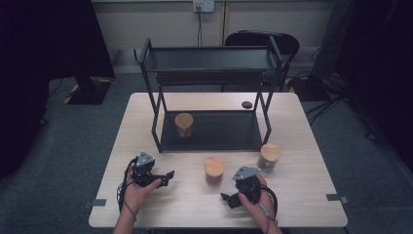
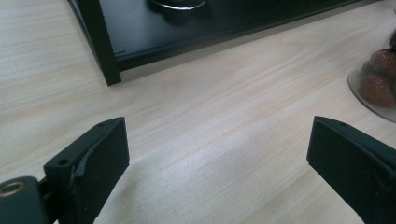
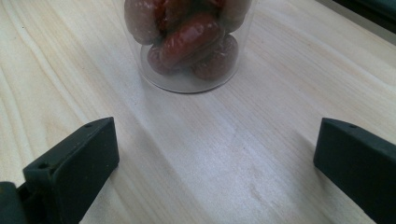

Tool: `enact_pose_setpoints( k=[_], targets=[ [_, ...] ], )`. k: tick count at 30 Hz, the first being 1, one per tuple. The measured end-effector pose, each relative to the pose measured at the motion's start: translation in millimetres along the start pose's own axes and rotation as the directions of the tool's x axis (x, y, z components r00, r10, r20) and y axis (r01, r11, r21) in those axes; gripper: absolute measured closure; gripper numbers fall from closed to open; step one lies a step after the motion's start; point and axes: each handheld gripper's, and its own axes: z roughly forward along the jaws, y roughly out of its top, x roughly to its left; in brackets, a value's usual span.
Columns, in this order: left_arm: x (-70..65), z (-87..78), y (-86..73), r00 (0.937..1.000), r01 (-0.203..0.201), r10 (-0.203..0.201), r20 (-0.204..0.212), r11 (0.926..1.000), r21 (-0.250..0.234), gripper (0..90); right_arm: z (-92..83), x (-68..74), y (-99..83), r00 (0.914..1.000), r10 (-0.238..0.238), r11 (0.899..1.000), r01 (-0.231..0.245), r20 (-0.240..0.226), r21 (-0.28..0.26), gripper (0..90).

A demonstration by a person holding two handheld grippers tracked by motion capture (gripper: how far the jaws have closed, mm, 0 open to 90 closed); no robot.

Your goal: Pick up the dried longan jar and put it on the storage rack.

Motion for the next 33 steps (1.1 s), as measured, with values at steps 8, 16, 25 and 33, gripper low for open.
enact_pose_setpoints(
  k=[8,16,25,33],
  targets=[
    [2.4,-7.2,-5.7,1.0000,0.006,-0.006,-0.002,1.0000,0.003,5.4,0.0,0.0,0.0,1.0000,0.000,1.000,0.000,0.000,0.000,0.0],
    [5.7,-14.9,-13.5,0.9998,0.003,-0.003,-0.017,0.9999,0.016,5.3,0.0,0.0,0.0,1.0000,0.000,1.000,0.000,0.000,0.000,0.0],
    [9.5,-18.6,-23.5,0.9996,0.007,-0.006,-0.029,0.9995,0.031,5.2,0.0,0.0,0.0,1.0000,0.000,1.000,0.000,0.000,0.000,0.0],
    [9.7,-20.6,-29.2,0.9995,-0.004,0.006,-0.032,0.9990,0.045,5.1,0.0,0.0,0.0,1.0000,0.000,1.000,0.000,0.000,0.000,0.0]
  ],
)
